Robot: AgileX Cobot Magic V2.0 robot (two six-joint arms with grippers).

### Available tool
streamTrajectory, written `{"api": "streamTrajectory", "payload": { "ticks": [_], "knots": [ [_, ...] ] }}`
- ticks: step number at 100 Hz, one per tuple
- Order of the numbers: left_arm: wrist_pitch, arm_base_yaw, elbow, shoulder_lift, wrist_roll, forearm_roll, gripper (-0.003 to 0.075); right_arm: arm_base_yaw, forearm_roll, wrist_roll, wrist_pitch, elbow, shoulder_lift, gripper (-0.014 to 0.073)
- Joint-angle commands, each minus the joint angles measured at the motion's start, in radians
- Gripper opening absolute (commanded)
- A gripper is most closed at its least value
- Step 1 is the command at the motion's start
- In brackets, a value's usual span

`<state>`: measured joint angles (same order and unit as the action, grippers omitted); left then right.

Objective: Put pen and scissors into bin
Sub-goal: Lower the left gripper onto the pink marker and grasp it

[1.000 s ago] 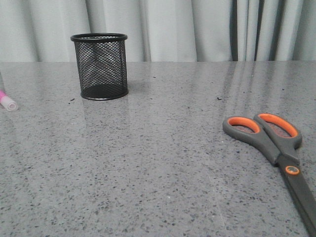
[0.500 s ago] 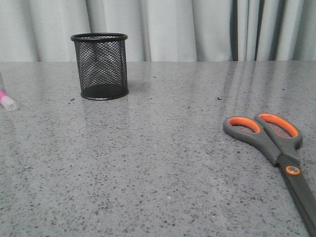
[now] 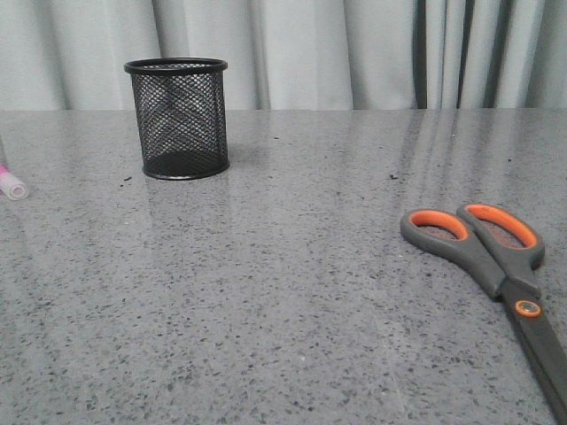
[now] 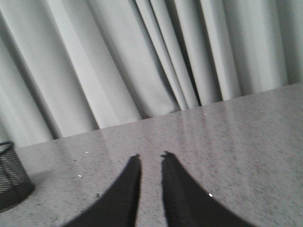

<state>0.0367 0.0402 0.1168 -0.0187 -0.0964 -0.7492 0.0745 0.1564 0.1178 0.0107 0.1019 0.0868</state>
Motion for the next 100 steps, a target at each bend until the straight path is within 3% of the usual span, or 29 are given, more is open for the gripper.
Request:
{"api": "streamTrajectory", "payload": {
  "ticks": [1, 10, 19, 26, 46, 69, 80, 100],
  "knots": [
    [0.021, -0.004, 0.121, -0.097, -0.003, 0.05, 0.0451, 0.033, -0.001, -0.001, 0.064, 0.098, 0.108, 0.0284],
    [0.179, -0.004, 0.244, -0.246, -0.004, 0.092, 0.0388, 0.073, -0.001, -0.001, -0.022, 0.186, 0.211, 0.0398],
    [0.351, -0.004, 0.38, -0.429, -0.004, 0.175, 0.032, 0.111, -0.001, -0.001, -0.144, 0.281, 0.332, 0.0399],
    [0.431, -0.004, 0.48, -0.571, -0.004, 0.197, 0.0312, 0.132, -0.001, -0.001, -0.199, 0.34, 0.421, 0.0399],
    [0.563, -0.004, 0.731, -0.907, 0.033, 0.262, 0.0312, 0.174, -0.001, -0.001, -0.222, 0.433, 0.578, 0.0399],
    [0.753, -0.004, 0.961, -1.262, 0.289, 0.495, 0.0316, 0.19, -0.001, -0.001, -0.23, 0.438, 0.596, 0.0399],
    [0.819, -0.004, 1.053, -1.405, 0.314, 0.493, 0.0317, 0.19, -0.001, -0.001, -0.231, 0.438, 0.596, 0.0399],
    [0.815, -0.004, 1.172, -1.538, 0.334, 0.453, 0.0317, 0.19, -0.001, -0.001, -0.252, 0.436, 0.596, 0.0399]
  ]
}}
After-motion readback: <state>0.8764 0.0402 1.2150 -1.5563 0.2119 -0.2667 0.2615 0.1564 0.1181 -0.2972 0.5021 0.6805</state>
